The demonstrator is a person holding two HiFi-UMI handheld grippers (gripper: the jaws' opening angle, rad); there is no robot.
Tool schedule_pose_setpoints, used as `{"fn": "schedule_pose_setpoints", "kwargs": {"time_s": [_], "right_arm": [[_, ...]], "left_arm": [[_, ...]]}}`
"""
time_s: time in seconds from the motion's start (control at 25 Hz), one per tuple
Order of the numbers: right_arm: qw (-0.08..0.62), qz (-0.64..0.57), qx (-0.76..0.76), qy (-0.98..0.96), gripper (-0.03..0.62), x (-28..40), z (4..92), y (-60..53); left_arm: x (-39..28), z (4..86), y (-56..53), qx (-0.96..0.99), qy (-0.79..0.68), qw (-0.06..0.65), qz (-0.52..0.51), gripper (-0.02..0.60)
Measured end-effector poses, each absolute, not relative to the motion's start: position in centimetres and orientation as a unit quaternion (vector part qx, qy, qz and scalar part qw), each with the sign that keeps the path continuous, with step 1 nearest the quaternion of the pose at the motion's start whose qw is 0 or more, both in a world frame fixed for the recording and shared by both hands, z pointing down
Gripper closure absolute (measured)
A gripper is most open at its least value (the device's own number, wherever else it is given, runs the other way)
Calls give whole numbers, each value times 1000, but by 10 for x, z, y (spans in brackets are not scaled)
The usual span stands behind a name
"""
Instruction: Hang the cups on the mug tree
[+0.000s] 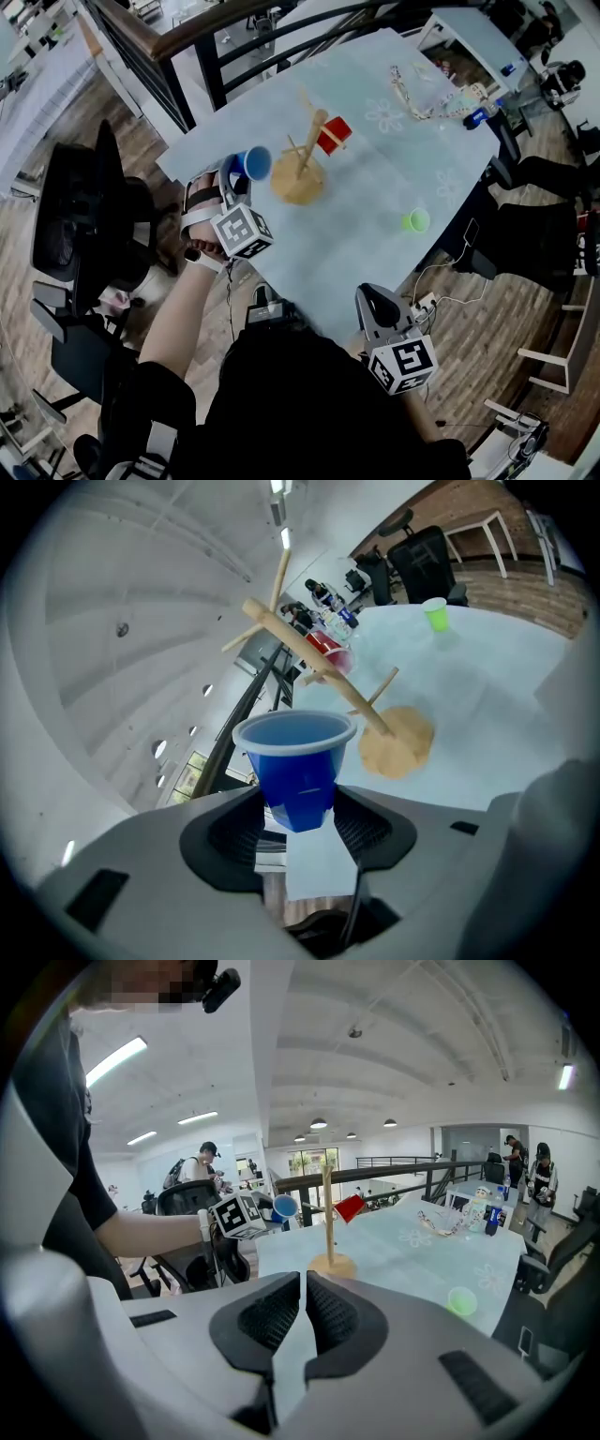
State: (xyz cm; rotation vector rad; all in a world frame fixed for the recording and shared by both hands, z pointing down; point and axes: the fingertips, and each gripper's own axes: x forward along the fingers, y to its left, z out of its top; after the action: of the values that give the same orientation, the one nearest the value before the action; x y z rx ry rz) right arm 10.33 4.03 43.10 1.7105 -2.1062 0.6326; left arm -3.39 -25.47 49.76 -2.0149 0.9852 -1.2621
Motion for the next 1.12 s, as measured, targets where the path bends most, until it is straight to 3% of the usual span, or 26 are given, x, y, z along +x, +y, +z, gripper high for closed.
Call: {"fn": "schedule_pose_setpoints", "kwargs": {"time_s": [0.2,0.48,0.72,1.12], "right_arm": [[178,226,607,-741,551,102,432,42],[177,233,616,-731,551,106,432,45],[172,239,624,-724,551,110,432,49],[164,249,629,-718,551,116,435,55]], "left_arm": [[-25,501,-260,-723,340,332,-501,343],[-5,503,-258,-738,320,316,-503,342],[33,481,-250,-722,296,416,-467,343],[54,490,-222,-735,258,432,-455,344]]}}
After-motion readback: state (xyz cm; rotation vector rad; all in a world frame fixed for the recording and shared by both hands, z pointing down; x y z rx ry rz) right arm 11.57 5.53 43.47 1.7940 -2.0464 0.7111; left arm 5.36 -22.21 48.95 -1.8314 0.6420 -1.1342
